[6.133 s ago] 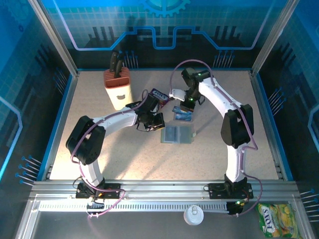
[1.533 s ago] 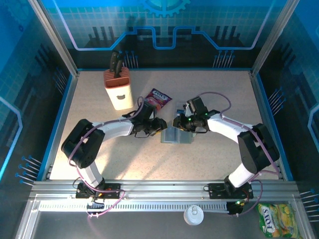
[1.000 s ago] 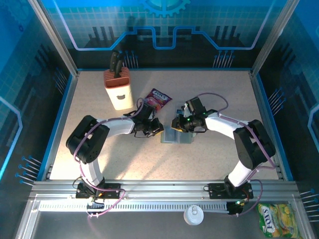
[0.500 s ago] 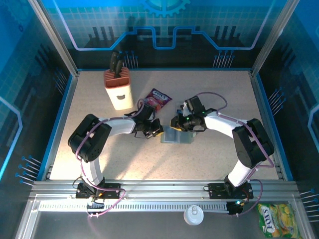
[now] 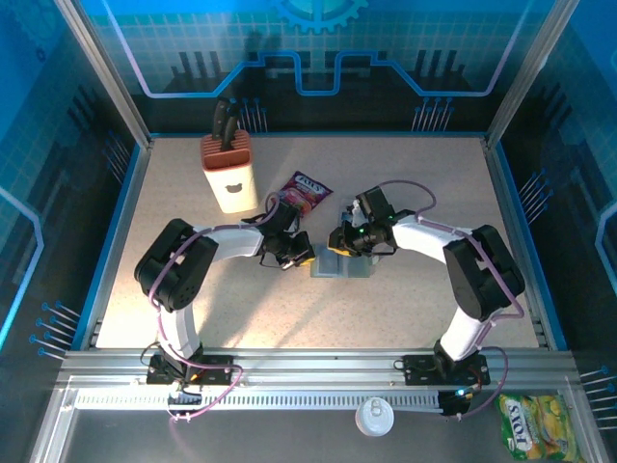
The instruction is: Take the credit cards out of the card holder
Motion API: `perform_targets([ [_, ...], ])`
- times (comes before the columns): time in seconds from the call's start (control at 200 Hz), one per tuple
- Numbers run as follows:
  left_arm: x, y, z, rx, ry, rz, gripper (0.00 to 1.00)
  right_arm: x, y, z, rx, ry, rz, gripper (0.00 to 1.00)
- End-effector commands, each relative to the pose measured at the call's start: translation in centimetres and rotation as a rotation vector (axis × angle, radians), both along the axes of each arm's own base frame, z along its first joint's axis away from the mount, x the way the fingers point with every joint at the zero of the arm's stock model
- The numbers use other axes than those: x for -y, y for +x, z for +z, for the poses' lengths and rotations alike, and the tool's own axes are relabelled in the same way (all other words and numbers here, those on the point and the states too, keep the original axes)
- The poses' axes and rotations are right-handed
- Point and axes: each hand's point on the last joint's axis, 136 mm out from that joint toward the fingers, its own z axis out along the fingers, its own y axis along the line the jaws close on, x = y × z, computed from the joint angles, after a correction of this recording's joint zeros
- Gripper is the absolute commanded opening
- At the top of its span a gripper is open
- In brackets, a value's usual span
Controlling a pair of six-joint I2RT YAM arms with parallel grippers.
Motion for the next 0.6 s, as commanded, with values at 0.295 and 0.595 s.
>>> perform_targets([
  [0.295,-0.8,-0.3,-0.9,-0.034,0.04,-0.004,0.0,-1.4,-0.7,-0.8,-0.044,0.021,0.07,0.29],
  [0.595,-0.8,-0.2,-1.1,-0.036,0.04,-0.001,0.0,-1.6,-1.4,-1.7,-0.078,0.017,0.104,0.29],
])
